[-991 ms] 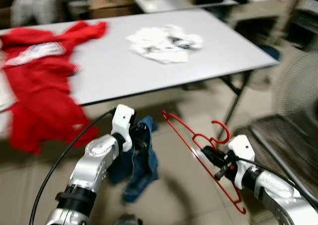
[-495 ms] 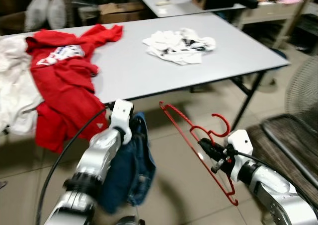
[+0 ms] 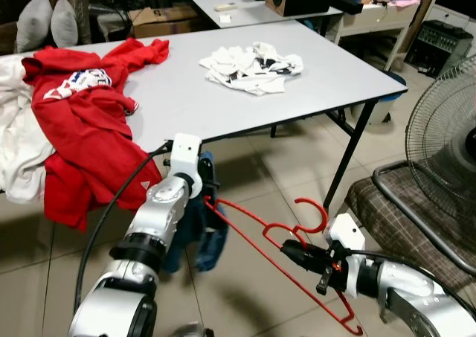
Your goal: Hang hanger
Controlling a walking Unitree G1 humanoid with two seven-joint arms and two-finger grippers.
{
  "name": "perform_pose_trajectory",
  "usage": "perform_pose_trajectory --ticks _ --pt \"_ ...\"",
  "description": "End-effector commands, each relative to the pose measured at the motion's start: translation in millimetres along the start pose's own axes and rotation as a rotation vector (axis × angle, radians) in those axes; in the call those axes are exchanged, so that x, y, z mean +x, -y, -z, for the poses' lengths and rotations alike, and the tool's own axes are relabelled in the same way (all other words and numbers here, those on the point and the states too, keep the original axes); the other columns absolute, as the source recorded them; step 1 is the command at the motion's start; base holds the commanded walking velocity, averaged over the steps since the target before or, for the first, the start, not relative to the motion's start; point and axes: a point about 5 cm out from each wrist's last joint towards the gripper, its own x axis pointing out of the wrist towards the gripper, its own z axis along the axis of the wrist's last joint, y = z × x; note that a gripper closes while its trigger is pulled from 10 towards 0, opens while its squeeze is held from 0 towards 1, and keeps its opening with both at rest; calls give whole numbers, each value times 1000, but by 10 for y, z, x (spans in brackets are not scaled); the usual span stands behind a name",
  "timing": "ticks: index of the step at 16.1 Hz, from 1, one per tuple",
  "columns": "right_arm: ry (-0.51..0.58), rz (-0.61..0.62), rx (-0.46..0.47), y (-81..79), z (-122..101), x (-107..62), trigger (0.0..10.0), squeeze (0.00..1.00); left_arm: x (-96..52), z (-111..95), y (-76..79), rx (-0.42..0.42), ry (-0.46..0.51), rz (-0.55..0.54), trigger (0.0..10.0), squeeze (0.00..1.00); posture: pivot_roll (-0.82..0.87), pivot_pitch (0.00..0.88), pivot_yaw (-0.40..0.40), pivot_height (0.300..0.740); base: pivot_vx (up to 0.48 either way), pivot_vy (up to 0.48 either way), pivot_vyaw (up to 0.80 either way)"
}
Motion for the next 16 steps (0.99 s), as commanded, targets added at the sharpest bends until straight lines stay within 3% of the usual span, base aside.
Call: perform_pose_trajectory --ticks 1,5,11,12,13,14,16 --pt "1 34 -10 71 -50 36 10000 0 44 -176 75 21 54 24 10000 0 -36 0 34 740 0 0 0" --pt "-35 83 -7 168 -46 61 10000 0 46 -298 88 -22 91 24 10000 0 -26 0 16 740 0 0 0" --pt "-18 104 -4 237 -101 54 10000 0 39 -350 107 -5 109 38 10000 0 -21 0 2 740 0 0 0" --pt "-14 104 -7 249 -115 85 10000 0 41 -360 129 -7 113 47 6000 0 -18 0 -1 740 0 0 0" --pt "-13 105 -9 253 -120 94 10000 0 42 -363 135 -8 115 49 6000 0 -18 0 -2 740 0 0 0" --pt "-5 109 -19 256 -149 103 10000 0 44 -366 131 -10 116 47 78 0 -15 0 -5 740 0 0 0" --pt "18 133 -38 272 -228 53 10000 0 45 -364 98 -16 116 31 0 0 -12 0 -6 740 0 0 0"
